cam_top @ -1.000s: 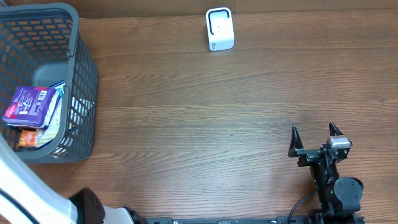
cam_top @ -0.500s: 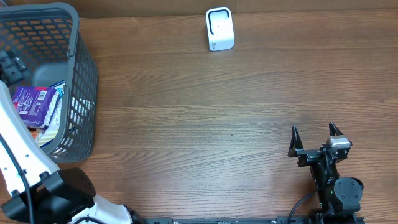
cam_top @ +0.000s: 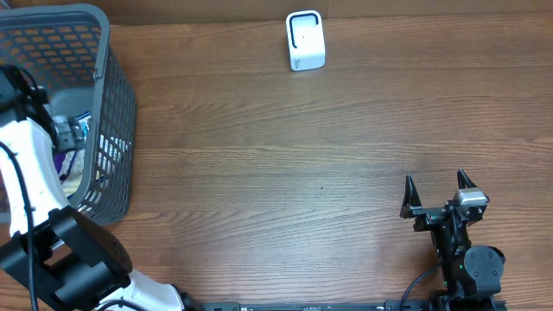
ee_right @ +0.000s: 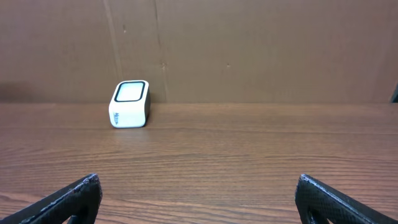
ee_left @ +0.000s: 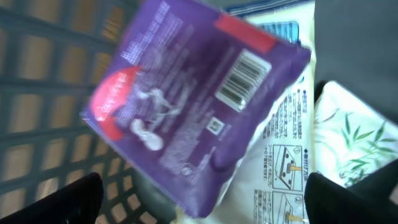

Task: Scan the item barcode
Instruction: 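Grasp the purple snack box in the basket with the left gripper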

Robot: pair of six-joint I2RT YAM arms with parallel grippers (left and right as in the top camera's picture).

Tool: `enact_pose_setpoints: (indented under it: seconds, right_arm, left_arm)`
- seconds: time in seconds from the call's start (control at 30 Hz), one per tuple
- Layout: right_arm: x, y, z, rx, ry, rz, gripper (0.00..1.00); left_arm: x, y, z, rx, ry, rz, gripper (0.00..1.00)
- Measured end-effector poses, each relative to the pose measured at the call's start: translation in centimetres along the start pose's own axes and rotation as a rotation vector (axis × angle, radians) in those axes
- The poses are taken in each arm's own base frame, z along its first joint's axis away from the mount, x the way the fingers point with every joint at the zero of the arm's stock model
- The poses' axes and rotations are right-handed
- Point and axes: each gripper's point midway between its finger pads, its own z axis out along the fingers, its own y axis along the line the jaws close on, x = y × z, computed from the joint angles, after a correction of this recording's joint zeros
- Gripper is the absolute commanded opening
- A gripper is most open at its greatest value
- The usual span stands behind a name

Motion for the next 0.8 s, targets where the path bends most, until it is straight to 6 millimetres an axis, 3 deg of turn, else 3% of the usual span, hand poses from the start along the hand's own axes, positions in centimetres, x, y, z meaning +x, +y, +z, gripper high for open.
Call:
enact_pose_setpoints:
  seconds: [0.1, 0.27, 0.5, 0.63, 0.8]
  right_arm:
    - [0.0, 0.0, 0.0, 0.0, 0.0, 0.0, 1.0]
    - [0.0, 0.0, 0.0, 0.0, 0.0, 0.0, 1.0]
    - [0.0, 0.0, 0.0, 0.0, 0.0, 0.0, 1.0]
    - [0.0, 0.0, 0.0, 0.0, 0.0, 0.0, 1.0]
    - [0.0, 0.0, 0.0, 0.0, 0.0, 0.0, 1.0]
  left_arm:
    - [0.2, -0.6, 1.3, 0.005, -0.016, 0.025, 0.96]
    - [0.1, -1.3, 2.7, 0.007, -0.052, 0.065, 0.76]
    - [0.4, -1.9, 4.2, 0.005, -0.076, 0.094, 0.77]
    - [0.9, -1.7, 4.8, -0.001, -0.074, 0.101, 0.68]
    - [1.5, -0.7, 5.4, -0.012, -0.068, 0.09, 0.44]
